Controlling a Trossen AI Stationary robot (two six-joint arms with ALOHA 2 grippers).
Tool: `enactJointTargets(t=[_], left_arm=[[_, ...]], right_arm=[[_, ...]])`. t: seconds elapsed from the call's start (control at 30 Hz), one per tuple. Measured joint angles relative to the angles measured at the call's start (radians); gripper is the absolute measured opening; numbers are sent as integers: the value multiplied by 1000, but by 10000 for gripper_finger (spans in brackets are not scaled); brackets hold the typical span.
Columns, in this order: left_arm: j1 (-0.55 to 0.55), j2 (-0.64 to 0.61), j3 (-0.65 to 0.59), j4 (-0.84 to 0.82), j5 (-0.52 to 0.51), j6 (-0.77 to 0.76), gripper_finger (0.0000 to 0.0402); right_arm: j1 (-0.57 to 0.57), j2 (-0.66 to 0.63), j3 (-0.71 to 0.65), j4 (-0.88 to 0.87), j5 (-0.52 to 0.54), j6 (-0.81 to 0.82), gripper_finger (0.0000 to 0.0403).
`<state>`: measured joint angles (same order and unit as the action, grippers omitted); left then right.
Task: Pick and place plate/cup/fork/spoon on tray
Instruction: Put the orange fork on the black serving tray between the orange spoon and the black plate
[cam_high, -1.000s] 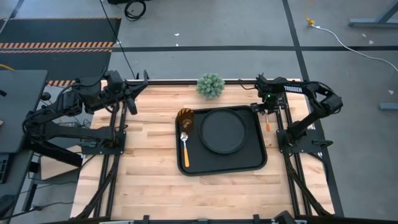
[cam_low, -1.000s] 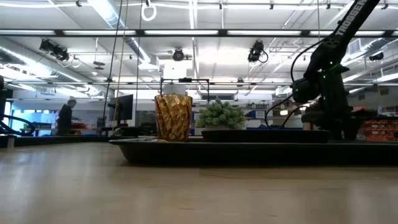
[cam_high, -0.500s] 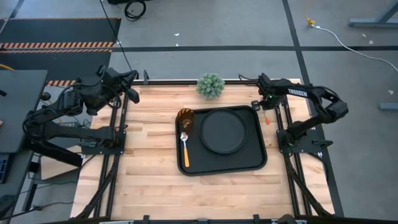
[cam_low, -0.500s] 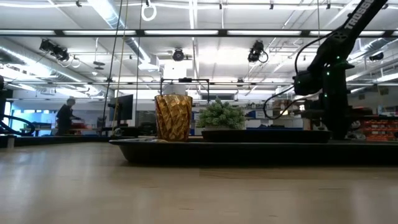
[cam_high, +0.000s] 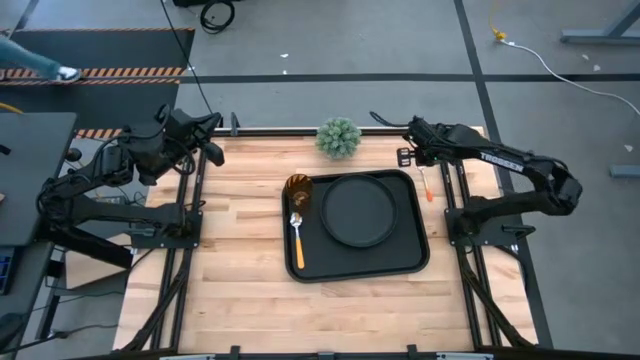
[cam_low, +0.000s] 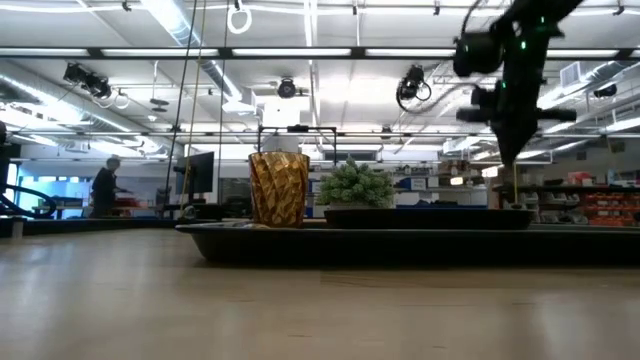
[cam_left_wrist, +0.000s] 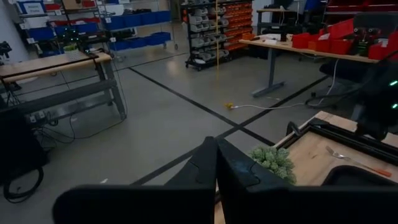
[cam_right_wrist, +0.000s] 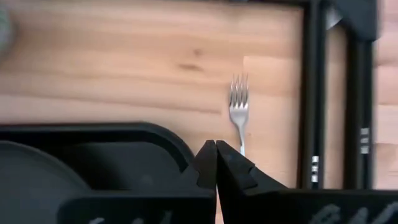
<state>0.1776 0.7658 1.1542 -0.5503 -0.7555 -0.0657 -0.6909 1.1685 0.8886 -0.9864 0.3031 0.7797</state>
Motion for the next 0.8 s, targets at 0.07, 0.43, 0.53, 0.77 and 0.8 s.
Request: enactJointTargets(t=[0.07, 0.43, 0.53, 0.77, 0.8], left_arm=[[0, 0, 0, 0, 0, 0, 9], [0, 0, 0, 0, 0, 0, 9], [0, 0, 0, 0, 0, 0, 9], [0, 0, 0, 0, 0, 0, 9], [0, 0, 0, 0, 0, 0, 9]], right_arm=[[56, -7, 57, -59, 52, 65, 2], [30, 34, 60, -237, -5, 294, 15], [-9, 52, -6, -180, -92, 289, 46], [-90, 145, -159, -46, -199, 186, 145], [-105, 162, -169, -44, -192, 180, 156]])
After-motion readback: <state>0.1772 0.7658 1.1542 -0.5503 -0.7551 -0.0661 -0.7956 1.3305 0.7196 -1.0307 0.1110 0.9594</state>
